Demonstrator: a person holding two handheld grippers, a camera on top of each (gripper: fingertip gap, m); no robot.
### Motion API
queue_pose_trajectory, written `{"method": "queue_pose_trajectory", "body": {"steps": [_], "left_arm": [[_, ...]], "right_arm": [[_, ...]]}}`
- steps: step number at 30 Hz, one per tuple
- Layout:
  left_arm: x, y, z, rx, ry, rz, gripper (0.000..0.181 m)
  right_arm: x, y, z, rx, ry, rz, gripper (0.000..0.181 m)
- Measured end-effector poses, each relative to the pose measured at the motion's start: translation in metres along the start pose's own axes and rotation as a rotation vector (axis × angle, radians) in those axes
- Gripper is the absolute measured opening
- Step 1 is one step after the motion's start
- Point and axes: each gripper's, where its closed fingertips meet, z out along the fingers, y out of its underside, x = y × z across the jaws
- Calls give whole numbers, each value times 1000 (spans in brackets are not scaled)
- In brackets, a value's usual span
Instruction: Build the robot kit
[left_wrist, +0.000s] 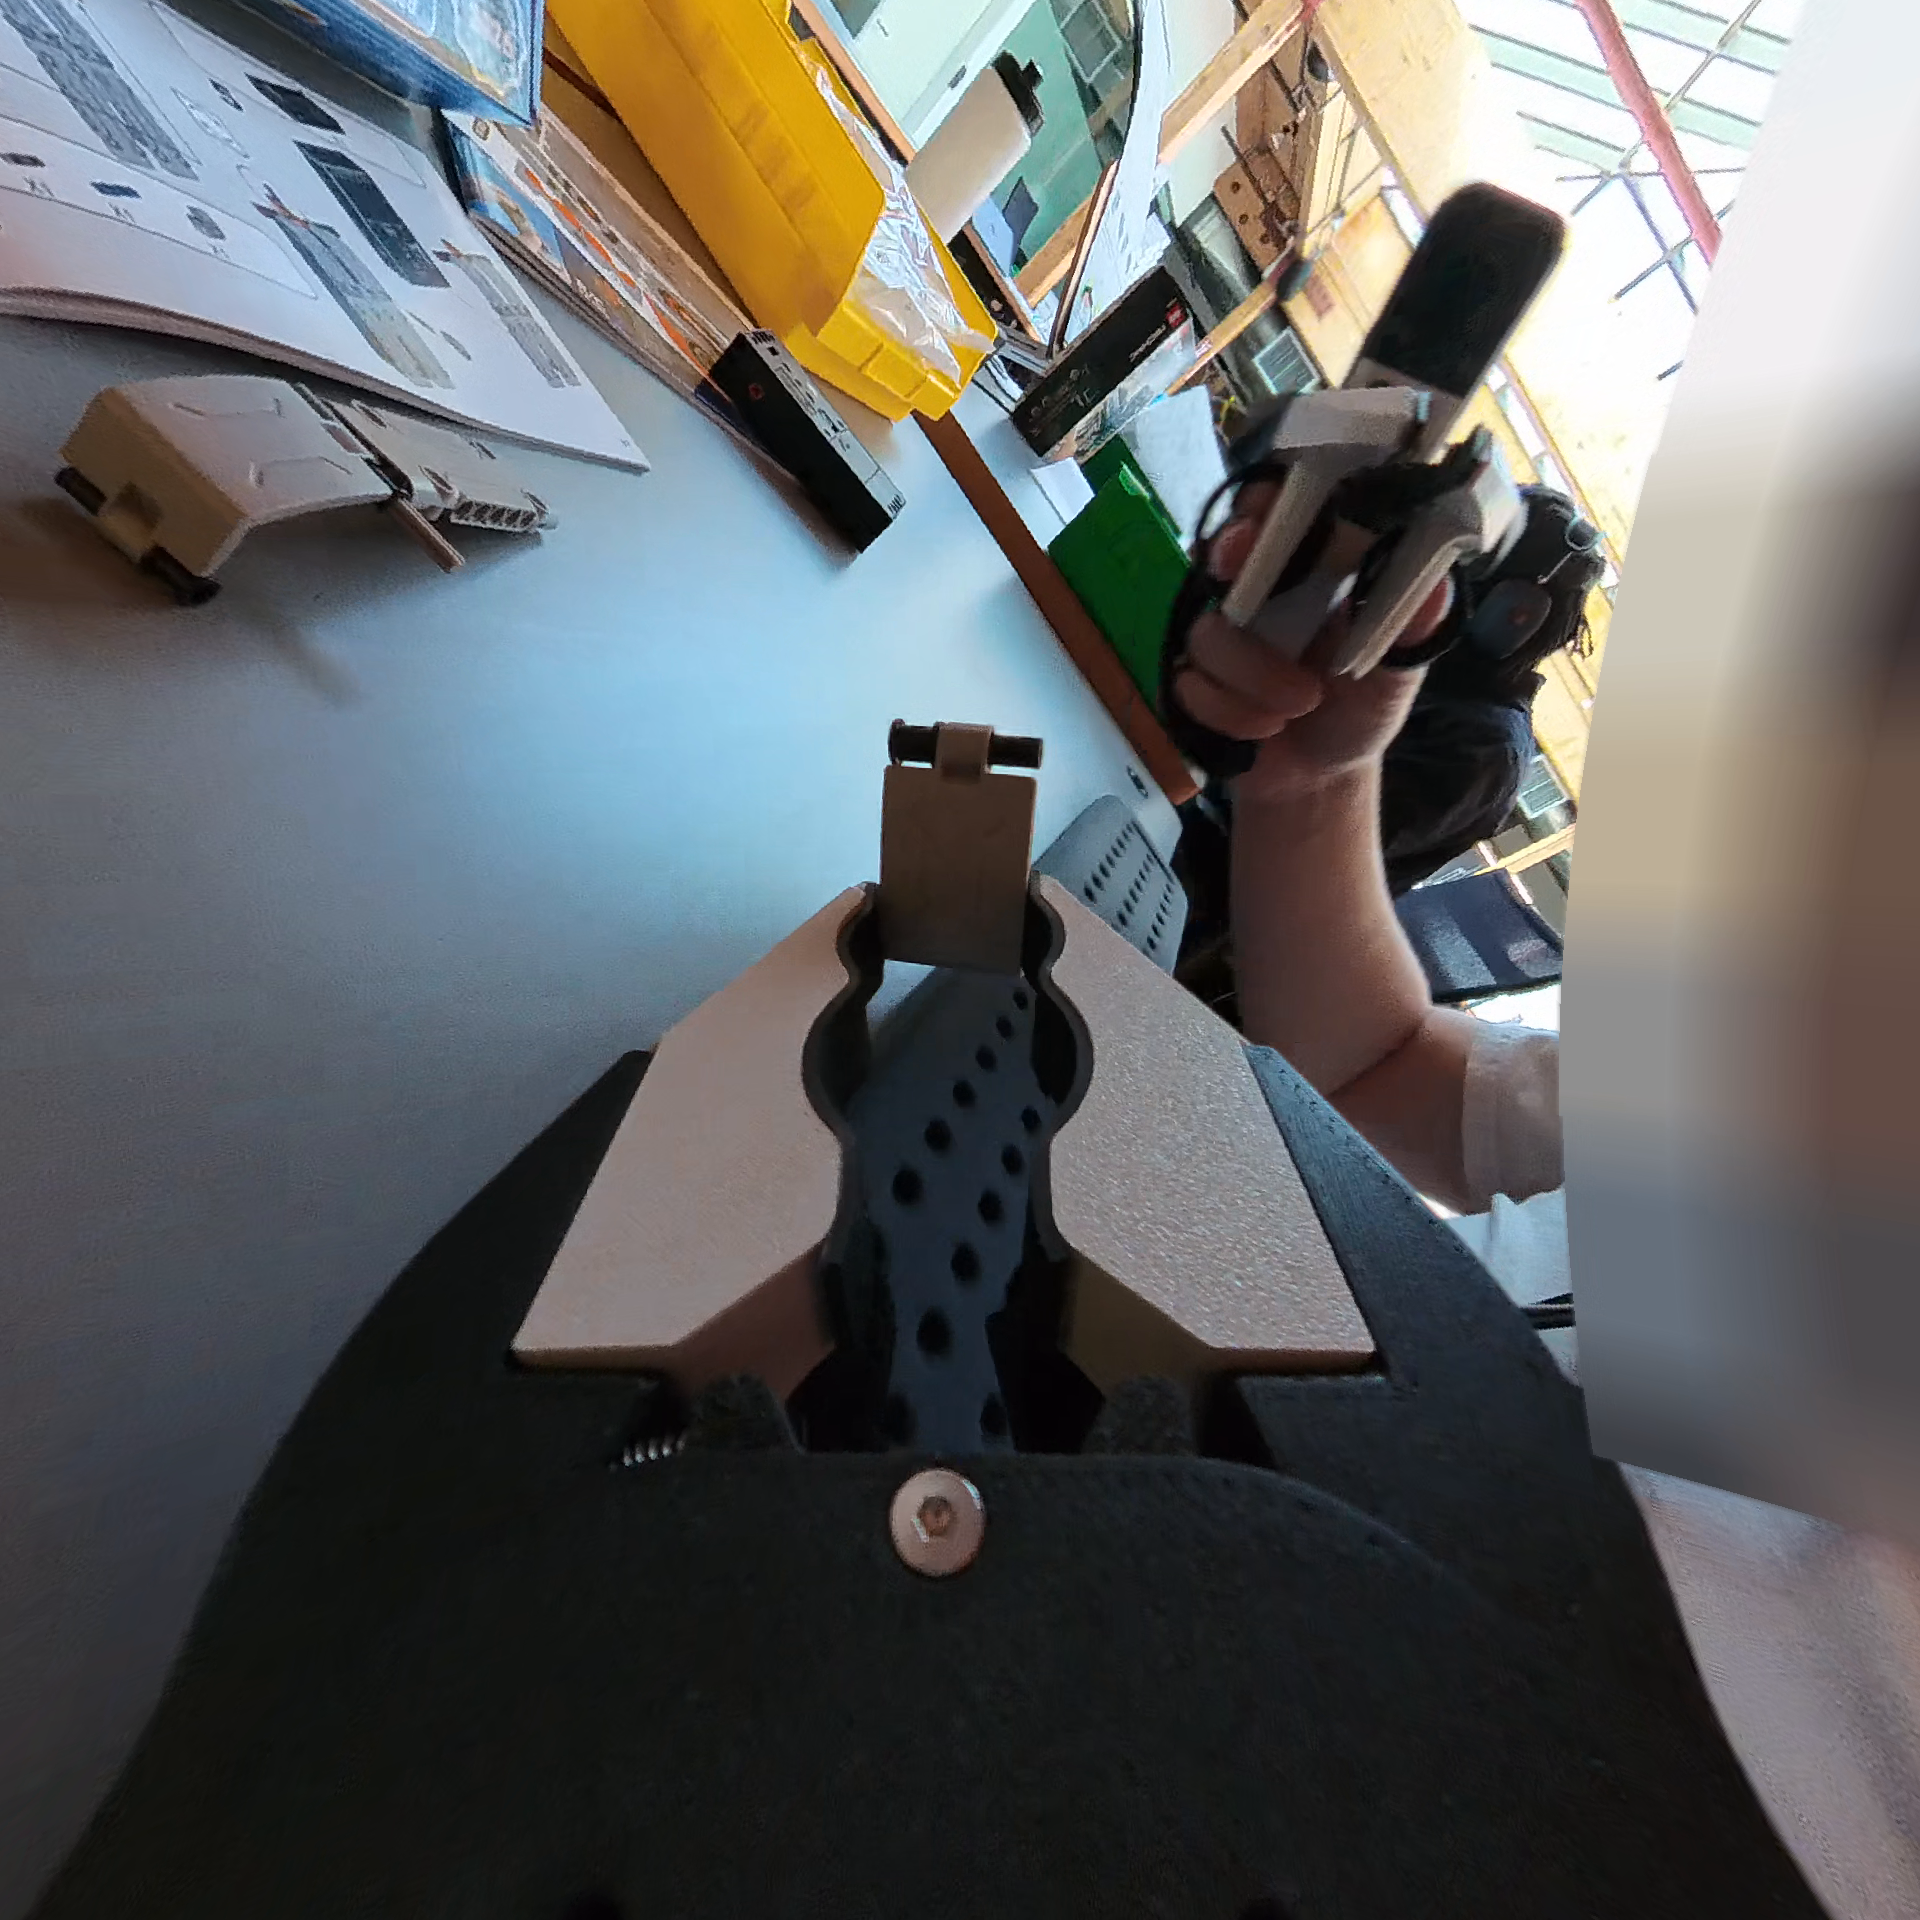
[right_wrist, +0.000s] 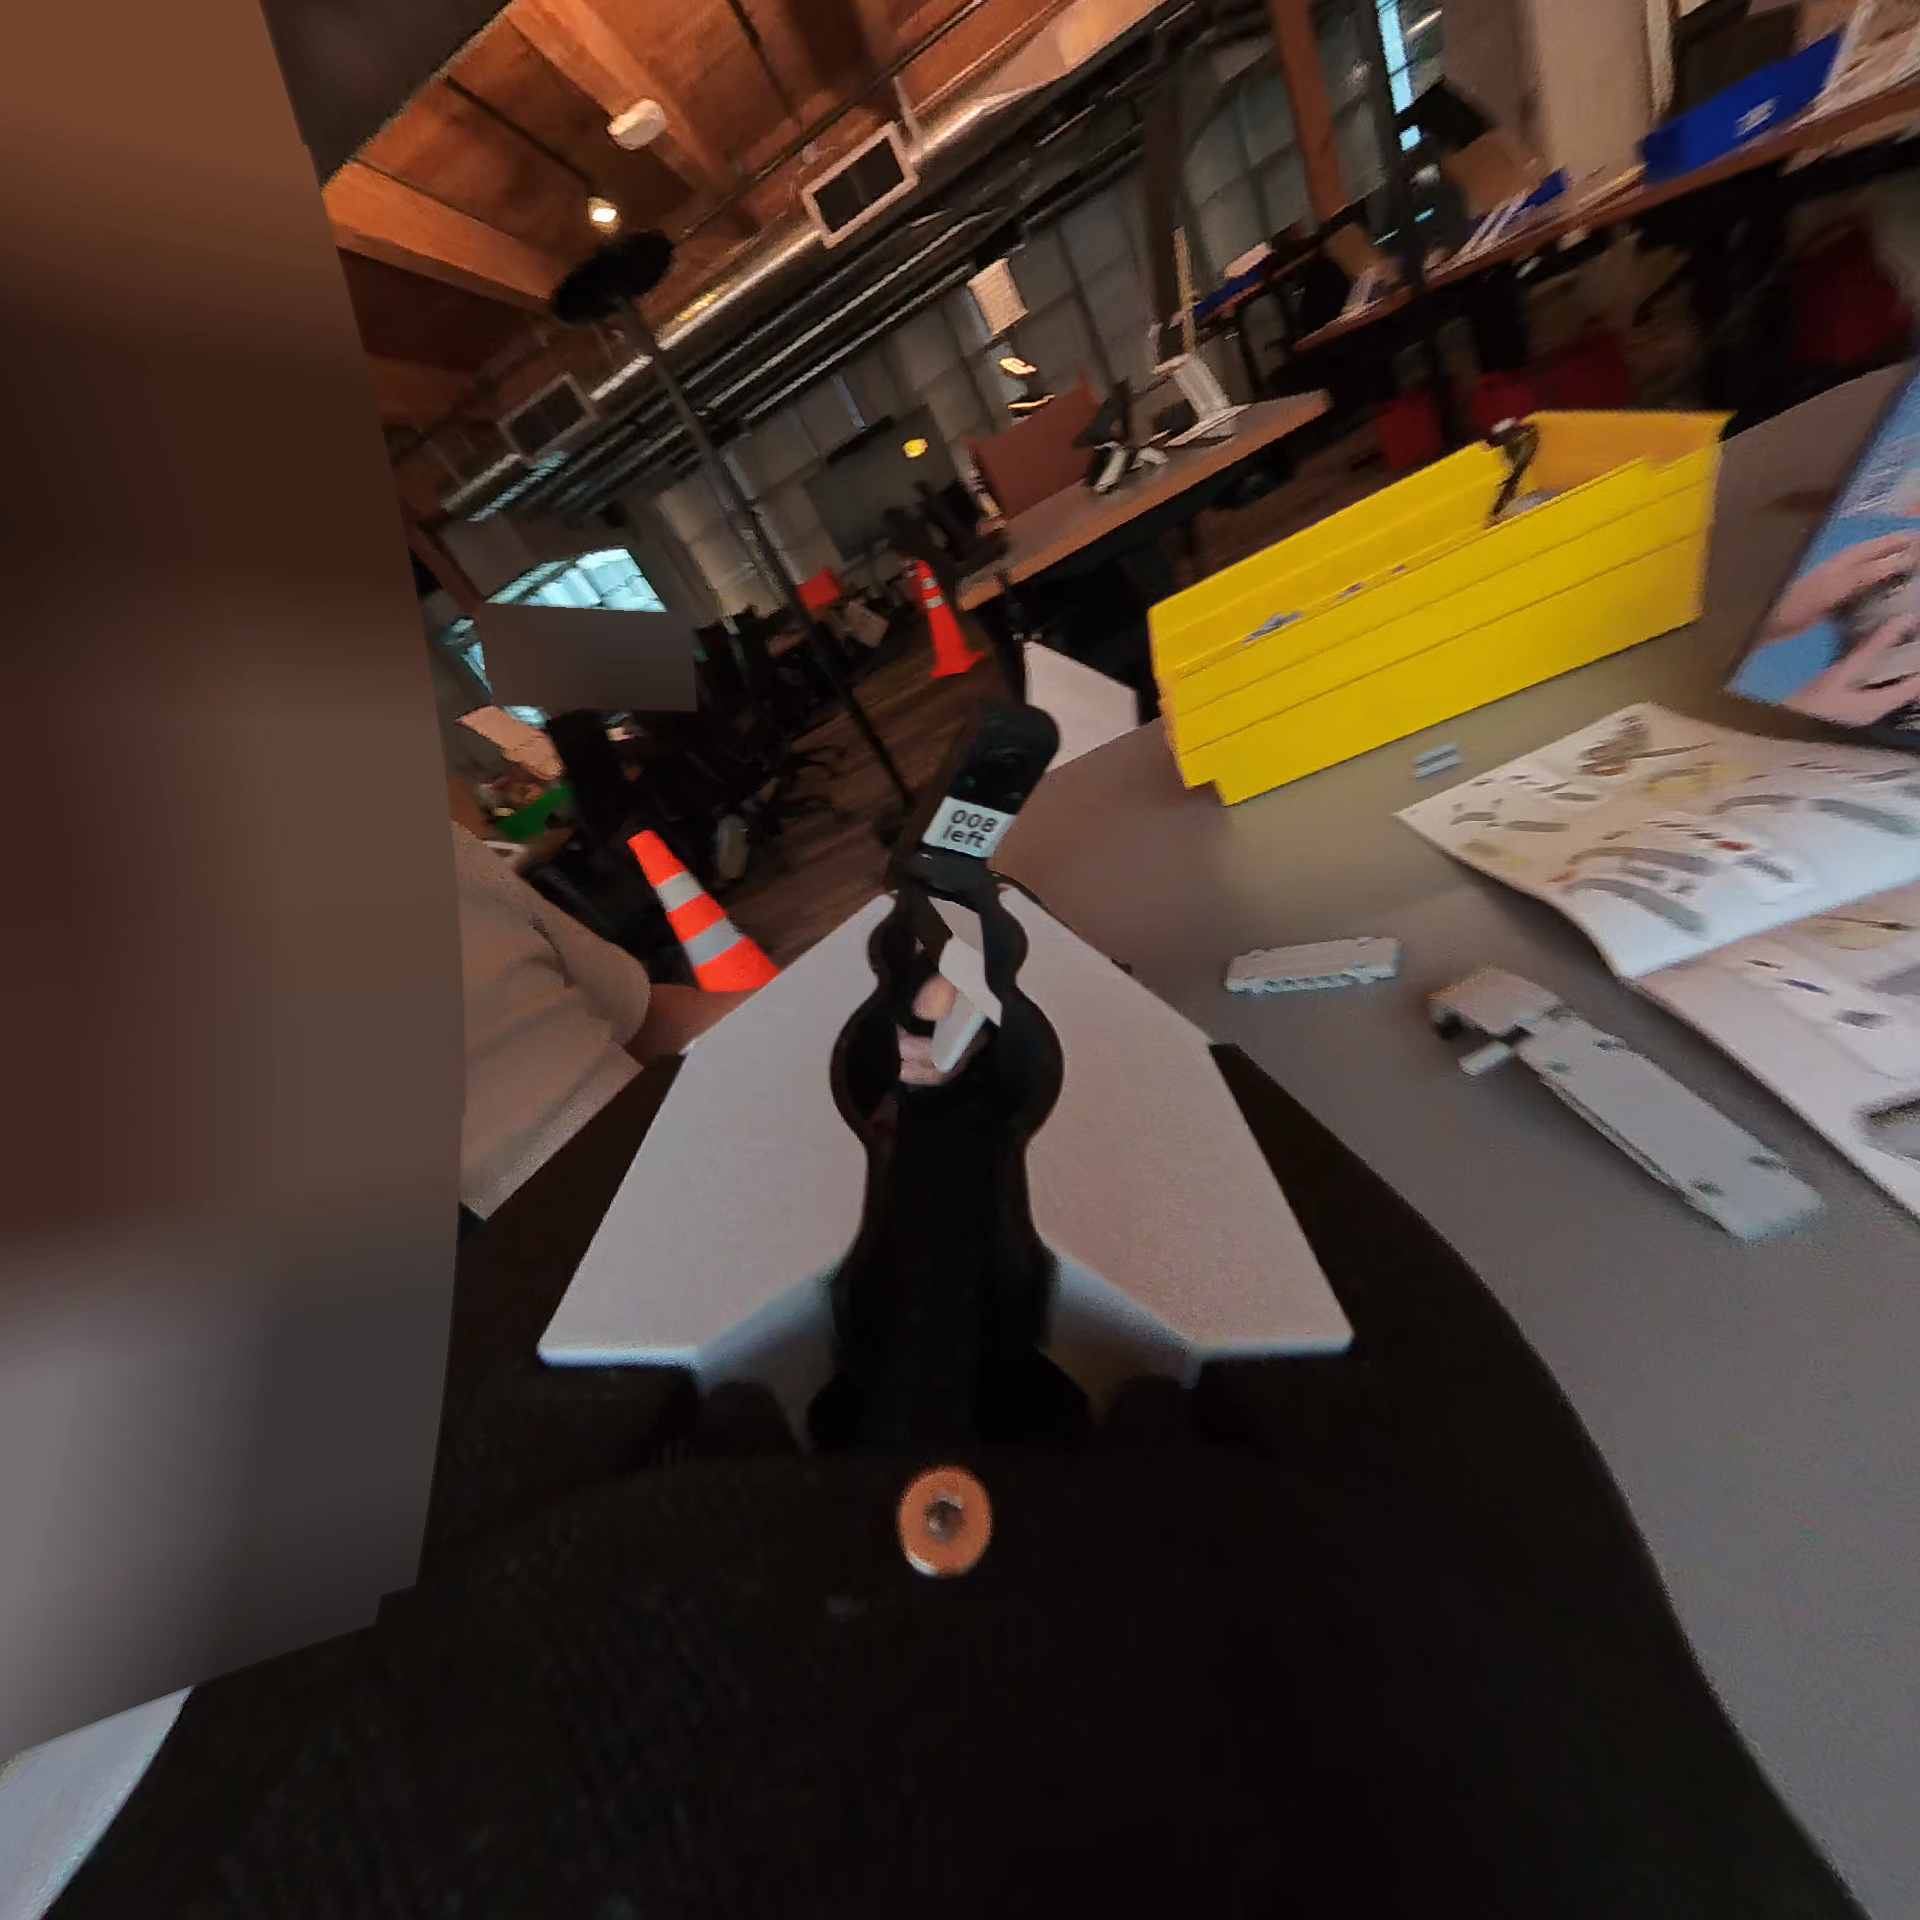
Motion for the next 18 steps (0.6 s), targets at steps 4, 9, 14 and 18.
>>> {"method": "queue_pose_trajectory", "body": {"steps": [4,9,14,18], "left_arm": [[3,-4,0,10,-29,69,25],[15,-13,8,-46,-122,296,25],[55,-22,40,-80,-48,361,24],[84,-22,72,-132,-13,442,25]], "right_arm": [[-19,-6,-87,16,262,-119,10],[-50,16,-202,42,660,-246,11],[-97,48,-291,72,976,-333,12],[-128,81,-346,20,1169,-380,14]]}}
